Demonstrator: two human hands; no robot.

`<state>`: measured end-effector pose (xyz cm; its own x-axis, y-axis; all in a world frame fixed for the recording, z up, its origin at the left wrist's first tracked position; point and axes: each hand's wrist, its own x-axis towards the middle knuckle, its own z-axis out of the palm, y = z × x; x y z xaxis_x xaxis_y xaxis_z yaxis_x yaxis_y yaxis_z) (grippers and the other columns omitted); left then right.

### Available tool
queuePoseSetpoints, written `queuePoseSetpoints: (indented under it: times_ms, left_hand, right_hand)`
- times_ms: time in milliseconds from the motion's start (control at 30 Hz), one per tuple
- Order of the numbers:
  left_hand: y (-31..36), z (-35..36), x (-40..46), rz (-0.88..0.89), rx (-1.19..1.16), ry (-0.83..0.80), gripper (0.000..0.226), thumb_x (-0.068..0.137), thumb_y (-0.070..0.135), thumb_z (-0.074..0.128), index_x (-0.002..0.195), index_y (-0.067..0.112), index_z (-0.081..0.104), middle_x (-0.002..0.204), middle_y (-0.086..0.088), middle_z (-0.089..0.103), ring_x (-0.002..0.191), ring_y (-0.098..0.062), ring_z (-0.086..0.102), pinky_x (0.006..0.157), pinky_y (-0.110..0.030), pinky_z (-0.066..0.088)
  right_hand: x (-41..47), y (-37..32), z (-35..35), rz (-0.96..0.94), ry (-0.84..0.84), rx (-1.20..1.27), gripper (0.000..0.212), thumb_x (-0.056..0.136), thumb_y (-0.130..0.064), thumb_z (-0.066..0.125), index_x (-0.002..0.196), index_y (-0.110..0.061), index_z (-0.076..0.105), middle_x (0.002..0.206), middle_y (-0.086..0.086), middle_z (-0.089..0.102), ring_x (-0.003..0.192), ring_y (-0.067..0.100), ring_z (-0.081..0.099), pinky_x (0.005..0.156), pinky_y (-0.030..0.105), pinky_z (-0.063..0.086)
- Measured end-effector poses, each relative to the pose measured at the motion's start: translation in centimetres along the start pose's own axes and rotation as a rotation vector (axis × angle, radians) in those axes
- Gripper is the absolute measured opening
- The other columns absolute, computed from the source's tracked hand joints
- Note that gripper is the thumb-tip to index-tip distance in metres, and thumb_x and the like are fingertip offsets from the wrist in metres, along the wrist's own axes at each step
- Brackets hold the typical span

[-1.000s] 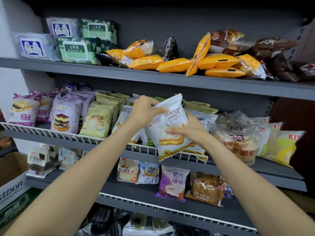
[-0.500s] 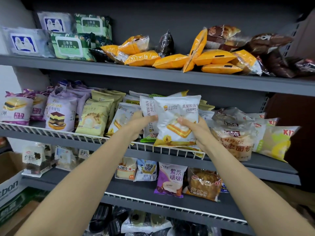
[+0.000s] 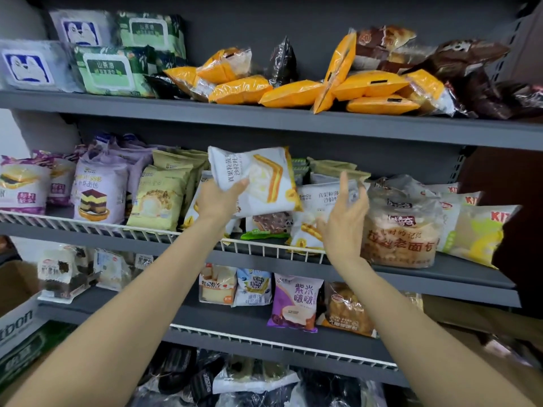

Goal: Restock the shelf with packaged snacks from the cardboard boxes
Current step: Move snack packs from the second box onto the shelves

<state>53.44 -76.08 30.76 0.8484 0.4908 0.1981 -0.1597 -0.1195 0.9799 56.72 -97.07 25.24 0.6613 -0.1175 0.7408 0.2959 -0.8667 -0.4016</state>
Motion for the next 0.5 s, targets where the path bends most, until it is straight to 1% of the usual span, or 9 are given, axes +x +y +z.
queuePoseSetpoints:
  times_ms: [67, 133, 200, 300, 333, 367, 400, 467, 500]
  left_hand:
    - [0.2, -0.2, -0.3, 0.039, 0.019, -0.023, 0.027, 0.082, 0.029, 0.071, 0.104, 0.016, 0.065, 0.107, -0.007, 0.070, 0.098, -0.027, 0.066, 0.088, -0.050, 0.053]
    - [0.5, -0.7, -0.5, 0.083, 0.082, -0.025, 0.040, 0.079, 0.037, 0.072, 0.108, 0.012, 0.062, 0.109, -0.006, 0.068, 0.099, -0.025, 0.065, 0.089, -0.049, 0.053]
    - [0.8, -1.1, -0.7, 0.127, 0.157, -0.027, 0.050, 0.078, 0.039, 0.072, 0.113, 0.007, 0.056, 0.113, -0.007, 0.065, 0.101, -0.025, 0.063, 0.089, -0.049, 0.052]
    - [1.5, -1.1, -1.4, 0.275, 0.269, -0.117, 0.044, 0.085, 0.031, 0.067, 0.114, 0.004, 0.048, 0.113, -0.005, 0.061, 0.100, -0.023, 0.058, 0.082, -0.041, 0.051]
    - [1.9, -0.9, -1.6, 0.336, 0.314, -0.170, 0.041, 0.087, 0.029, 0.065, 0.114, 0.005, 0.047, 0.110, -0.003, 0.060, 0.098, -0.020, 0.057, 0.076, -0.036, 0.049]
    - [2.3, -0.6, -1.8, 0.402, 0.381, -0.217, 0.038, 0.088, 0.029, 0.063, 0.114, 0.006, 0.046, 0.107, 0.000, 0.060, 0.095, -0.020, 0.056, 0.071, -0.034, 0.046]
    - [2.7, -0.2, -1.8, 0.466, 0.468, -0.256, 0.038, 0.090, 0.029, 0.061, 0.115, 0.007, 0.045, 0.104, 0.000, 0.060, 0.094, -0.021, 0.057, 0.068, -0.033, 0.044]
    - [3.5, 0.9, -1.7, 0.572, 0.640, -0.304, 0.037, 0.091, 0.033, 0.057, 0.117, 0.010, 0.043, 0.094, -0.003, 0.062, 0.090, -0.025, 0.058, 0.065, -0.034, 0.039]
    - [3.9, 1.6, -1.6, 0.621, 0.720, -0.312, 0.036, 0.091, 0.035, 0.056, 0.116, 0.014, 0.043, 0.086, -0.002, 0.060, 0.091, -0.026, 0.057, 0.070, -0.035, 0.038]
  right_hand:
    - [0.0, 0.2, 0.8, -0.214, 0.043, -0.282, 0.084, 0.061, 0.009, 0.076, 0.136, -0.014, 0.046, 0.133, 0.028, 0.045, 0.126, 0.040, 0.046, 0.098, 0.043, 0.046]
    - [0.4, 0.4, 0.8, -0.339, -0.034, -0.327, 0.065, 0.051, 0.010, 0.078, 0.111, -0.008, 0.063, 0.121, 0.023, 0.057, 0.114, 0.037, 0.056, 0.089, 0.041, 0.051]
    - [0.6, 0.3, 0.1, -0.315, -0.173, -0.360, 0.059, 0.052, 0.006, 0.080, 0.108, -0.007, 0.063, 0.121, 0.022, 0.057, 0.113, 0.035, 0.057, 0.084, 0.039, 0.051]
    - [1.0, 0.8, -0.9, -0.335, -0.369, -0.402, 0.066, 0.073, -0.020, 0.078, 0.129, -0.011, 0.046, 0.142, 0.018, 0.032, 0.135, 0.033, 0.031, 0.102, 0.039, 0.037]
    - [1.4, 0.9, -1.4, -0.312, -0.473, -0.312, 0.067, 0.079, -0.022, 0.073, 0.135, -0.012, 0.038, 0.146, 0.016, 0.023, 0.139, 0.032, 0.021, 0.108, 0.038, 0.030]
    - [1.8, 0.9, -2.0, -0.260, -0.562, -0.192, 0.065, 0.083, -0.018, 0.068, 0.138, -0.011, 0.035, 0.147, 0.013, 0.021, 0.140, 0.031, 0.019, 0.109, 0.035, 0.027]
    - [2.1, 0.7, -2.8, -0.189, -0.561, -0.031, 0.061, 0.086, -0.011, 0.063, 0.139, -0.009, 0.034, 0.146, 0.012, 0.025, 0.139, 0.030, 0.023, 0.108, 0.032, 0.027]
    - [2.7, 0.5, -4.3, 0.009, -0.411, 0.288, 0.061, 0.088, -0.003, 0.058, 0.141, -0.007, 0.030, 0.143, 0.010, 0.036, 0.135, 0.024, 0.034, 0.104, 0.027, 0.030]
    - [3.0, 0.3, -5.2, 0.087, -0.358, 0.436, 0.066, 0.087, -0.003, 0.059, 0.143, -0.009, 0.027, 0.143, 0.009, 0.038, 0.134, 0.021, 0.036, 0.103, 0.027, 0.031]
